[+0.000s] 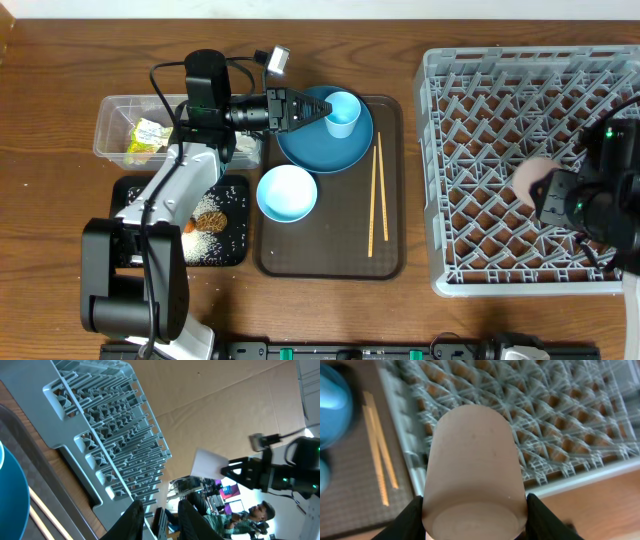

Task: Sort waste into correct bins and load items into the dishwasher rack
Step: 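Lower the pink cup upside down into the rack and release it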

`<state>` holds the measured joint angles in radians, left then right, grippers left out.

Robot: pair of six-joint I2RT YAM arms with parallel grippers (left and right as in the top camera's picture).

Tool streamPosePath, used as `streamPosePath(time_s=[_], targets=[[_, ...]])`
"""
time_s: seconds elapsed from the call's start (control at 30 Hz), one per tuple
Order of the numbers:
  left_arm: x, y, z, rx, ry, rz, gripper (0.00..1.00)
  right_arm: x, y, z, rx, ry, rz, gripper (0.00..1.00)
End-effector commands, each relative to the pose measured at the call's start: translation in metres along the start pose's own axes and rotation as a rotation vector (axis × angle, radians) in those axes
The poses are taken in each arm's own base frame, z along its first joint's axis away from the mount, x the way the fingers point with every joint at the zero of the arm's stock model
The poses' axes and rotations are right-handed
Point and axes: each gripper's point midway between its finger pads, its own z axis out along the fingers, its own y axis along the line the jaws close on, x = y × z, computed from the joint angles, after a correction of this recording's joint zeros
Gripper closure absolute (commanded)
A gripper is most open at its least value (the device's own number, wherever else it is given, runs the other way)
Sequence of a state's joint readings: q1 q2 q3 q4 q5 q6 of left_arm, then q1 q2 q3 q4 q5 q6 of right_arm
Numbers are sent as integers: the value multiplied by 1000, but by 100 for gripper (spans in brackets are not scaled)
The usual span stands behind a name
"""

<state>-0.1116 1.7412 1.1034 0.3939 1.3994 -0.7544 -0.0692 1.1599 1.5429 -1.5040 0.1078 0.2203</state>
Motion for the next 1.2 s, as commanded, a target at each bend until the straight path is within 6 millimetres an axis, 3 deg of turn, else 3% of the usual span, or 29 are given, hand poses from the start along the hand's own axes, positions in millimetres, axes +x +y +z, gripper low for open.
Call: streamPosePath(time_s=[0.0, 0.17, 0.37, 0.63, 1.17], targets=[[-2, -1, -1, -1, -6, 28, 76, 0, -23, 10, 96, 62, 53, 92], [-2, -1, -1, -2, -6, 27, 76, 5, -35, 31, 125, 183, 88, 96], [-2, -1, -1, -1, -6, 28, 76, 2, -43, 58, 153, 290, 106, 94], [-2, -1, -1, -2, -6, 28, 75, 2, -70, 98, 190, 427, 198, 99], [-2, -1, -1, -1, -6, 28, 75, 8, -76, 142, 135, 565, 227, 98]])
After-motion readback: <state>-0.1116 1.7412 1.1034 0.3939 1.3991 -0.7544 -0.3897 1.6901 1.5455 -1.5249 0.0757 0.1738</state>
